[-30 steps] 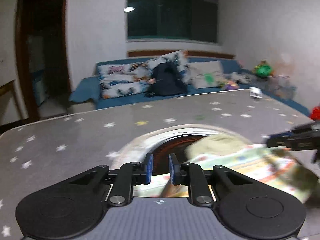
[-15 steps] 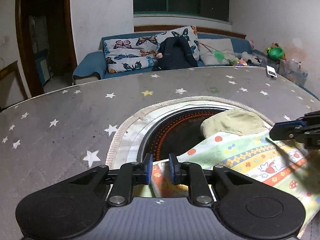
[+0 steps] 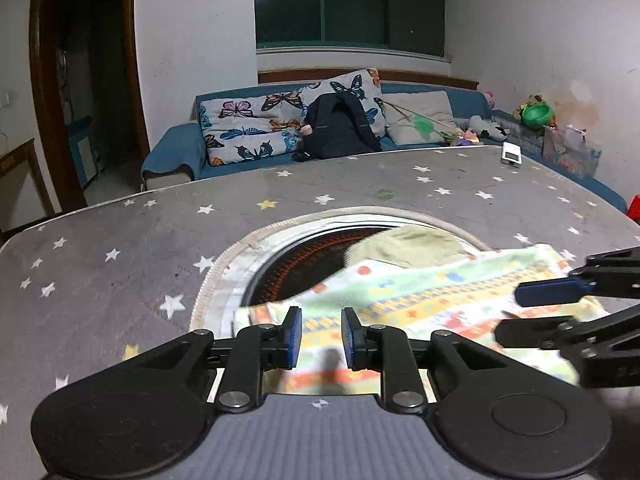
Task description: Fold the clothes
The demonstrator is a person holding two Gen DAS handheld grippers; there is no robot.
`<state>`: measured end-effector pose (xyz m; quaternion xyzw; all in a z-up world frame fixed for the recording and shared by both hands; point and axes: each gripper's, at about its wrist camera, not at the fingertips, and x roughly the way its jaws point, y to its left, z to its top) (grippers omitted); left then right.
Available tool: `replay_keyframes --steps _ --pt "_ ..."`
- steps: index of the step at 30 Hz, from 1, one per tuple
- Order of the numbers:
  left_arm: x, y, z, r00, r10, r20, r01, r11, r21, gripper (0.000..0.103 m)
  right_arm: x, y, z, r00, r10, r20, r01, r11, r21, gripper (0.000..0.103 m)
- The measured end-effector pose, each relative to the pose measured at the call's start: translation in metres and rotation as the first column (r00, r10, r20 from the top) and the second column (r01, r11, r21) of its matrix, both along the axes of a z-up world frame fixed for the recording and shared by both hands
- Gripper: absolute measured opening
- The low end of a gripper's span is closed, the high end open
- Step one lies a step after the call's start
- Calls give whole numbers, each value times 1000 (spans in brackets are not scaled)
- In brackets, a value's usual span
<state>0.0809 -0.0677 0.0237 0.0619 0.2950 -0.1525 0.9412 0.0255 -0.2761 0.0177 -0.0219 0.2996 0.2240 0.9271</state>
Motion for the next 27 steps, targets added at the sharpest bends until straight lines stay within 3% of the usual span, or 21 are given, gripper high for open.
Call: replay_keyframes --steps 9,13,20,27 --pt "-56 -18 -15 995 -95 8 95 995 31 23 -41 3 0 999 40 12 -40 999 18 42" --pt "-57 -16 -23 996 -89 0 88 995 40 25 -55 -1 -8 999 36 11 -36 999 -28 42" --pt "-57 -2 -27 998 -68 4 68 997 24 31 -68 -41 -13 998 -65 -6 64 996 -66 39" --pt "-51 8 -14 1000 -23 17 23 1000 -2 31 -70 -65 1 995 -103 8 103 994 -33 36"
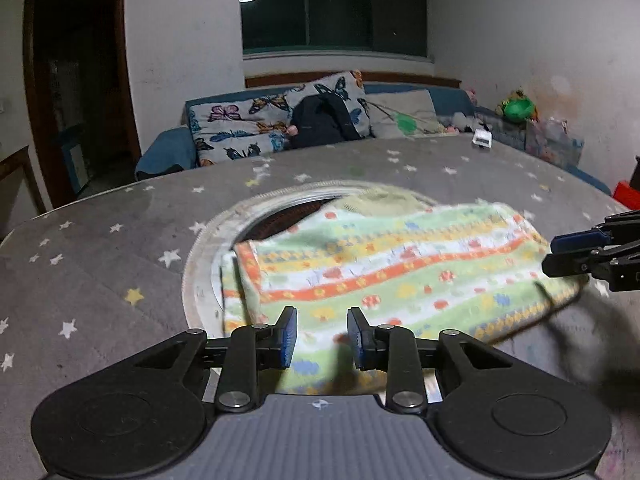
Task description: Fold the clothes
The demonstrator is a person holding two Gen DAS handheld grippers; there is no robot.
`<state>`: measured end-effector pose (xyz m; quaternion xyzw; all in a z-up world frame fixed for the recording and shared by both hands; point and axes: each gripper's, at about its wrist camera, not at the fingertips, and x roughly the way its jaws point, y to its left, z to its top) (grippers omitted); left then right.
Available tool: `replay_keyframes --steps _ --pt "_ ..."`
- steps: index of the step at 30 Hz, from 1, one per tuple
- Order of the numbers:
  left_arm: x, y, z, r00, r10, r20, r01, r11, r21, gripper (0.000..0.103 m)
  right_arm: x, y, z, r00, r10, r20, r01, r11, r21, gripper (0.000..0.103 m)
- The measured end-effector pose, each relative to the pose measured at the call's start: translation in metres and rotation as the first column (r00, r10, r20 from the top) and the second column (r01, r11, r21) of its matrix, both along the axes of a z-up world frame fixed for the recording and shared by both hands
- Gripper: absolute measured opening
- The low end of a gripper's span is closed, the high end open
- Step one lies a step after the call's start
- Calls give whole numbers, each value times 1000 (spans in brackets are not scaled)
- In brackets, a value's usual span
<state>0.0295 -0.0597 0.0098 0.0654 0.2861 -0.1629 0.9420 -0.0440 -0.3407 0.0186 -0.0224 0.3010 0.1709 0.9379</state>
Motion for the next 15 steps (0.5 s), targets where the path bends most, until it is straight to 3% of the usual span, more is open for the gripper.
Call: replay_keyframes --steps 4,11,15 --pt "18 2 -1 999 38 -14 -38 999 -10 31 21 10 8 999 4 41 -5 1000 19 42" --pt "33 12 -20 995 78 -66 -77 997 19 33 68 14 -12 999 -10 -42 11 1000 10 43" --pt "32 18 -18 993 93 -65 -94 996 -1 33 67 1 -16 999 -38 -35 38 999 6 43"
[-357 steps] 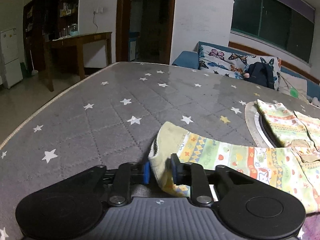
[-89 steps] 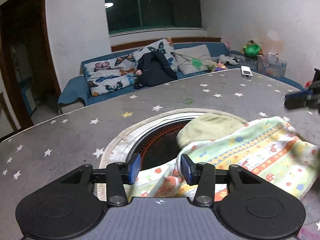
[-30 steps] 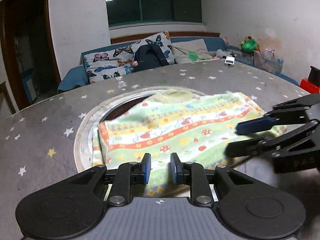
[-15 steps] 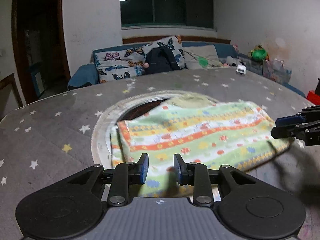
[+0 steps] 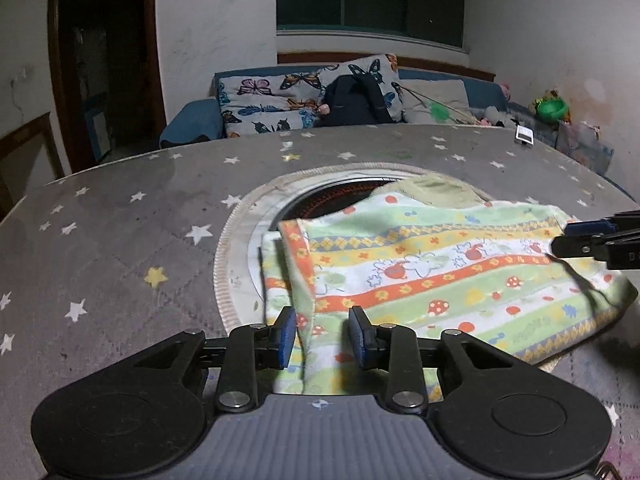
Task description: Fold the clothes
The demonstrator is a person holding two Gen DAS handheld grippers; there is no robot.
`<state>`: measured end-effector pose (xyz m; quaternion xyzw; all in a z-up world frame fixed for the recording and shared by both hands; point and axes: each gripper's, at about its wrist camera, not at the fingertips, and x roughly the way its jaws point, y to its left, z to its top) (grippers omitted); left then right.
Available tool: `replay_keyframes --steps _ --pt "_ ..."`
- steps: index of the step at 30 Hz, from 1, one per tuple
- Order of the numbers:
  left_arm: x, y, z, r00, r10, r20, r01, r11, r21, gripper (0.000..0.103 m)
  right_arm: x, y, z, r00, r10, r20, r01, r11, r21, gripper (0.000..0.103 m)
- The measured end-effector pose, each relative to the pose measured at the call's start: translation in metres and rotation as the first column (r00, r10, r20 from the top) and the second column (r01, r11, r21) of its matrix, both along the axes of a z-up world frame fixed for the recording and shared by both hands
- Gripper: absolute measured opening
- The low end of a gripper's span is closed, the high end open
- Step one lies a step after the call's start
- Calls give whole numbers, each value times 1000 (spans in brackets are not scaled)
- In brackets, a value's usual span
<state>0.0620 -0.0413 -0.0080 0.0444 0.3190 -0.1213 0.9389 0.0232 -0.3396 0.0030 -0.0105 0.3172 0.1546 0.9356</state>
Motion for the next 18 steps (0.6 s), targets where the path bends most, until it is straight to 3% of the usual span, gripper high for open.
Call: replay_keyframes --steps 3,5,7,9,13,16,18 --pt "-2 1 0 1000 19 19 -20 1000 17 35 -7 -5 6 999 -35 30 35 999 -19 52" --pt "-3 -2 -1 999 35 34 -36 998 47 46 -12 -10 6 997 -57 47 59 997 -41 54" --pt "-3 -3 -1 998 44 40 -47 997 65 48 -11 -17 2 995 -90 34 91 995 -47 54" --pt "-2 -2 -2 999 43 28 -45 998 54 48 -10 -28 -2 992 -128 14 128 991 -38 62" --pt "2 0 -3 999 41 -4 -41 999 16 48 -10 -39 -7 988 -157 -12 157 988 12 64" --pt "4 -1 -3 999 37 -11 -37 999 3 47 -9 -34 -7 991 -132 -13 132 991 20 60" --pt "4 -3 -3 999 30 -14 -30 1000 -4 44 -8 -26 -6 995 -103 -7 103 995 12 38"
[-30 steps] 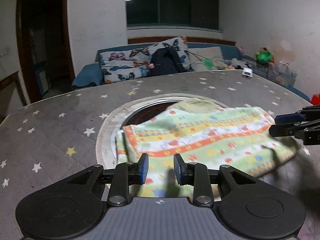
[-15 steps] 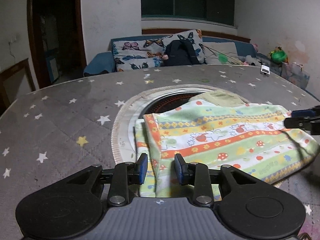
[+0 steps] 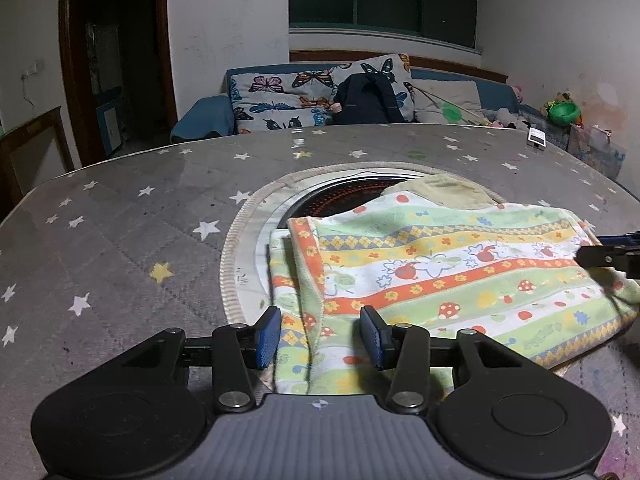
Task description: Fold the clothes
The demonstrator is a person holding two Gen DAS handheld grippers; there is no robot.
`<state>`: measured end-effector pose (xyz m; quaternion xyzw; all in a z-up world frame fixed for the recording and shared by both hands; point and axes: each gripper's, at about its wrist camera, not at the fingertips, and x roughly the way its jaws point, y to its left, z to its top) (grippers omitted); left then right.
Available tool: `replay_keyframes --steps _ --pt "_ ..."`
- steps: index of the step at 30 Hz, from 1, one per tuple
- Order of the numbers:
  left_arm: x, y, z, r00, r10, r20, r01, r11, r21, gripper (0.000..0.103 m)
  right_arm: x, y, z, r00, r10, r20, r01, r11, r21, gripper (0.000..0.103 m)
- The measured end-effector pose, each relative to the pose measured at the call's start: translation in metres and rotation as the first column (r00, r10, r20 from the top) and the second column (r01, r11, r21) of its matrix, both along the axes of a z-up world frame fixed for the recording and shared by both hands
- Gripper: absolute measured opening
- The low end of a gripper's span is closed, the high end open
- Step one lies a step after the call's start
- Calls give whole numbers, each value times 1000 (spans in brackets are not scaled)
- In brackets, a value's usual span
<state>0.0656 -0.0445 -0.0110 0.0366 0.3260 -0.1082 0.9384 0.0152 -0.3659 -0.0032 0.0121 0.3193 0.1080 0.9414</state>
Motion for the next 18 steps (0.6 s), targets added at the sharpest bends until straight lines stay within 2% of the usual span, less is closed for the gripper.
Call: replay_keyframes --steps 1,3,5,13,18 --pt "1 0 0 1000 -4 -6 4 1000 -12 39 0 3 0 1000 10 3 -10 1000 -7 33" --pt "3 -1 1 1000 -5 -17 5 999 -33 35 2 7 1 1000 13 11 -12 999 -30 19" --pt "4 -4 2 1000 -10 -18 9 999 -45 32 4 7 3 1000 11 23 -9 999 -51 14" --pt "11 -31 2 997 -72 -15 71 997 -25 33 23 -10 6 996 -72 53 79 986 -148 13" --pt "3 -29 7 998 -59 18 59 998 -8 35 22 -13 13 995 -59 77 70 985 -160 20"
